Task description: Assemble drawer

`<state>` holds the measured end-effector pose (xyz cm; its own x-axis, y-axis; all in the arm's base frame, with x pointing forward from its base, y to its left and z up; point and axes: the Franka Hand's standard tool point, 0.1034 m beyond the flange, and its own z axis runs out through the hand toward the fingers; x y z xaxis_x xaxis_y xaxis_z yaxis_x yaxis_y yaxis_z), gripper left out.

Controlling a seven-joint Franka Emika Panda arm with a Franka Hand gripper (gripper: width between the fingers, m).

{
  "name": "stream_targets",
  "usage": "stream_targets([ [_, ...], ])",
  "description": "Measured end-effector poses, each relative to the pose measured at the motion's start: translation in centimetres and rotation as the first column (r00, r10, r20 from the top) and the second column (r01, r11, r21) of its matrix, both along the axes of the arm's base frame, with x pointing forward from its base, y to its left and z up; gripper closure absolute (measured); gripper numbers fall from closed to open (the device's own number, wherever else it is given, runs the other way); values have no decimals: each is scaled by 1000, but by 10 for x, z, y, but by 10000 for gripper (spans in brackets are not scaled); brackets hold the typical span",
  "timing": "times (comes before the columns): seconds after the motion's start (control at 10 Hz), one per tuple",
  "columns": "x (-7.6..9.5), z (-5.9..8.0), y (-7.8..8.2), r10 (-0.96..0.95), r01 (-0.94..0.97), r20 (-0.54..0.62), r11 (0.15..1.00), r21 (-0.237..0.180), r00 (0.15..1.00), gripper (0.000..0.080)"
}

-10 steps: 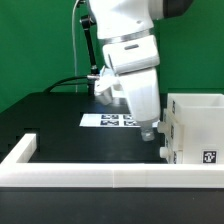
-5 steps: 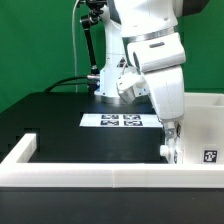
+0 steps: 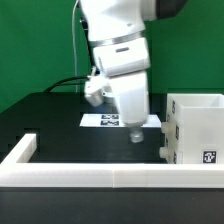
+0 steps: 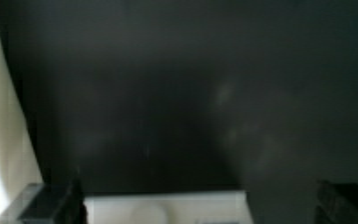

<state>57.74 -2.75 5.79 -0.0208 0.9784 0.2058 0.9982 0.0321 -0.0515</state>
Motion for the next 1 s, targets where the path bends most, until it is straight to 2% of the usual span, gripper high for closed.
stream_targets([
  [0.1, -3, 3, -16, -16, 16, 4, 1000, -4, 1000, 151],
  [0.3, -12, 16, -34, -64, 65, 63, 997, -27, 996, 151],
  [0.5, -31, 25, -34, -112, 116, 84, 992, -46, 990, 151],
  [1.0, -32, 22, -34, -110, 114, 78, 993, -44, 991, 151],
])
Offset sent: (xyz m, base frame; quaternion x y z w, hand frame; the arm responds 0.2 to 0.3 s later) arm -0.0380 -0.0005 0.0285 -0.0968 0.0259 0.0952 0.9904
